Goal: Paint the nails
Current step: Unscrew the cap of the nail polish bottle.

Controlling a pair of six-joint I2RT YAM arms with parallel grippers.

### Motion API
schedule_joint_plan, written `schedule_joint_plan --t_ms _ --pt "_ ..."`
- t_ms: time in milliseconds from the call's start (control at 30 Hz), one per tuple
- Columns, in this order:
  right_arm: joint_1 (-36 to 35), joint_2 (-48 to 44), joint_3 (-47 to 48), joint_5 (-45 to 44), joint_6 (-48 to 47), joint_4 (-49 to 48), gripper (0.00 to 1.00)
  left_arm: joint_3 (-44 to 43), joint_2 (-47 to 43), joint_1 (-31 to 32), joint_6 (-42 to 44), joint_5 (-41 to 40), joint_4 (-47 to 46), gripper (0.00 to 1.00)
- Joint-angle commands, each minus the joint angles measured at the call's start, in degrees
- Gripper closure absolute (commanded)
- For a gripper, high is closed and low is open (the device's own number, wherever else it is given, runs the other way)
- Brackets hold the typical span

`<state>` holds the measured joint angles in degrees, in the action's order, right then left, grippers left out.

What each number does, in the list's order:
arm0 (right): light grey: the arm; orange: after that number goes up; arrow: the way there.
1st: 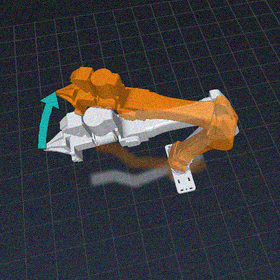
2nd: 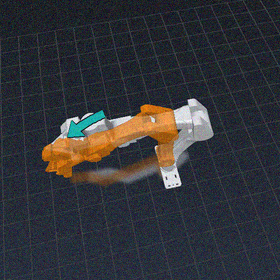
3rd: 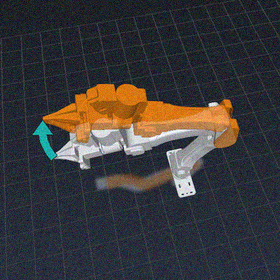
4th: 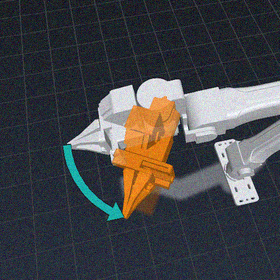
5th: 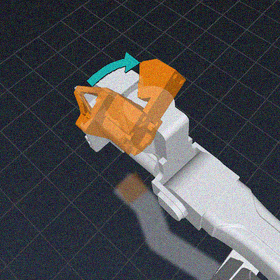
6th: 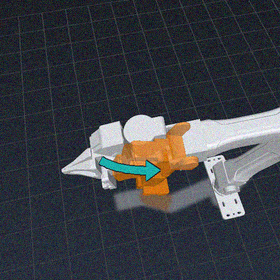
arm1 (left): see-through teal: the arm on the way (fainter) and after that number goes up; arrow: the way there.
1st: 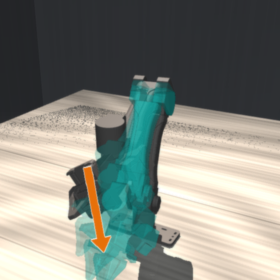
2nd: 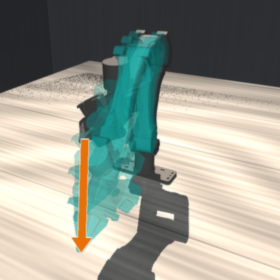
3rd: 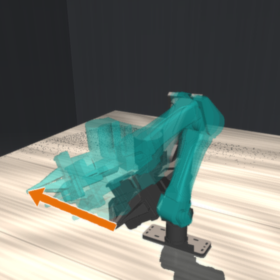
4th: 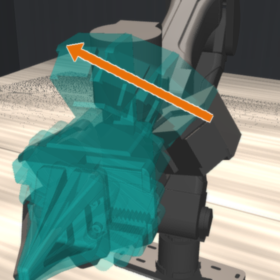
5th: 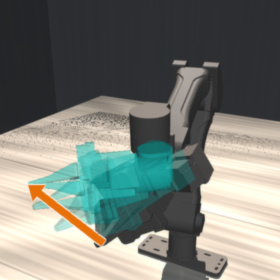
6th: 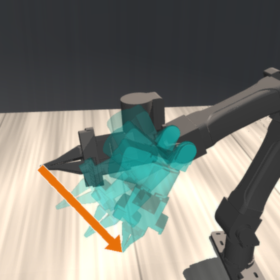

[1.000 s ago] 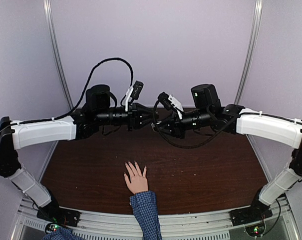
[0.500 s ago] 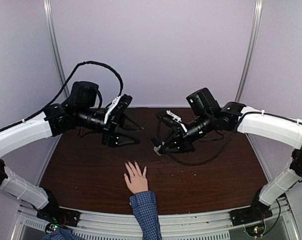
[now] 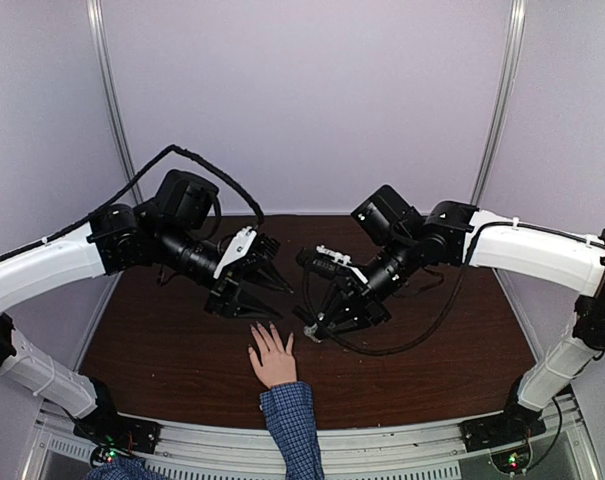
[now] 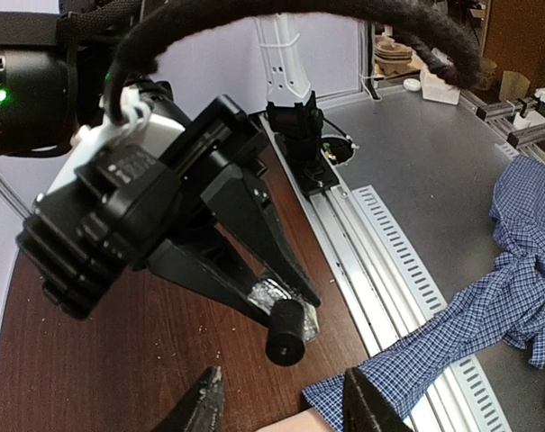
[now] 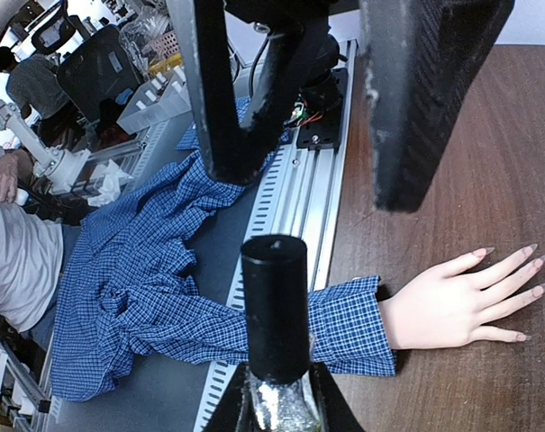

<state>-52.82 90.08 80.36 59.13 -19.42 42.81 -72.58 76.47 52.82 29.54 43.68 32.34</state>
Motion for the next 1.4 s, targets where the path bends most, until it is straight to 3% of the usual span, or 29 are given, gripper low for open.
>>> schedule_joint_plan --t_ms 0,300,733,1100,1367 --pt "-0.9 1.0 2.2 0.7 -1.4 2.3 1.0 -2.0 0.9 1.4 3.1 -0.9 1.3 0.56" --pt "-1.2 1.5 2.5 0.9 -1.1 2.1 1.0 -3.0 2.7 3.4 3.6 -0.7 1.3 0.59" --pt "-1.2 2.3 3.2 1.9 -0.5 1.9 1.0 -3.4 4.0 5.7 5.2 -4.2 1.4 0.71" --pt "-1.2 1.6 3.6 0.1 -0.8 1.8 1.0 -3.4 4.5 5.8 4.0 -6.1 1.4 0.98" --pt "-1.2 -0.6 2.8 -6.3 -0.7 0.2 1.0 -4.0 5.2 5.7 1.0 -7.5 0.7 1.0"
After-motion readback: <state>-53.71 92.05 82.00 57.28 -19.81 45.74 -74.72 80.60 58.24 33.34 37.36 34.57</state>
